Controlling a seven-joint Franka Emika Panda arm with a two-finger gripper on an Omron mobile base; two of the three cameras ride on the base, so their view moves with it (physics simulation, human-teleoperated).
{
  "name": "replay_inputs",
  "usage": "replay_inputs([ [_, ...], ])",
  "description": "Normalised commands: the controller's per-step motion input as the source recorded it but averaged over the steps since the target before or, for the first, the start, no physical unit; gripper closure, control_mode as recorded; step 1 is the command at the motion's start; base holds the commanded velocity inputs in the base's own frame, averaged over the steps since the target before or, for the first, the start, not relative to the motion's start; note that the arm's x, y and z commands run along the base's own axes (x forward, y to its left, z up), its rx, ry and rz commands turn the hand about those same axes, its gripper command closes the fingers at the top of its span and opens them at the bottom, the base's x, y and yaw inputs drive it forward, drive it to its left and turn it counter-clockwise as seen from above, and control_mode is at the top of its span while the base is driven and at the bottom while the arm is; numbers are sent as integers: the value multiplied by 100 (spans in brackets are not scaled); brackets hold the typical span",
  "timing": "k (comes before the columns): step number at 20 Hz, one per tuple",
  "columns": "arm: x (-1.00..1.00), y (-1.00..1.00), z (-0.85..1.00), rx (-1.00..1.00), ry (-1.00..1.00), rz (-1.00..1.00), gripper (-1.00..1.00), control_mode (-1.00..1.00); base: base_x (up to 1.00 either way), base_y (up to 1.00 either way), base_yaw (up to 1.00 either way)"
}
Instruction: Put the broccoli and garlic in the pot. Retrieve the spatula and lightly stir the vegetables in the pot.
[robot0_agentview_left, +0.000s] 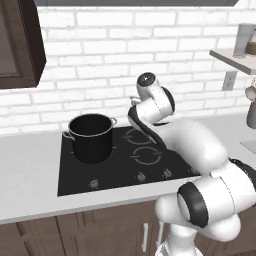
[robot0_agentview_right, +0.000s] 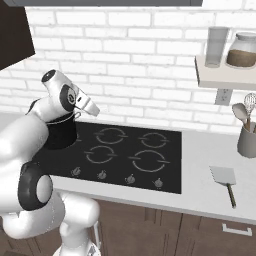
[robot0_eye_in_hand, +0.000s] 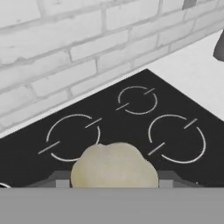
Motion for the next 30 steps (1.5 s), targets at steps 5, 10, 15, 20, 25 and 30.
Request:
replay_inputs([
  [5,25,100,6,1,19,6,100,-100,0,0,0],
  [10,26,100,-9,6,25,9,100,-100,0,0,0],
  [15,22,90,-19,9,17,9,100,-100,0,0,0],
  [20,56,57,-56,9,11,5,100,-100,0,0,0],
  [25,83,40,-62,5,6,0,100,-100,0,0,0],
  [30,49,44,-51,1,13,0,100,-100,0,0,0],
])
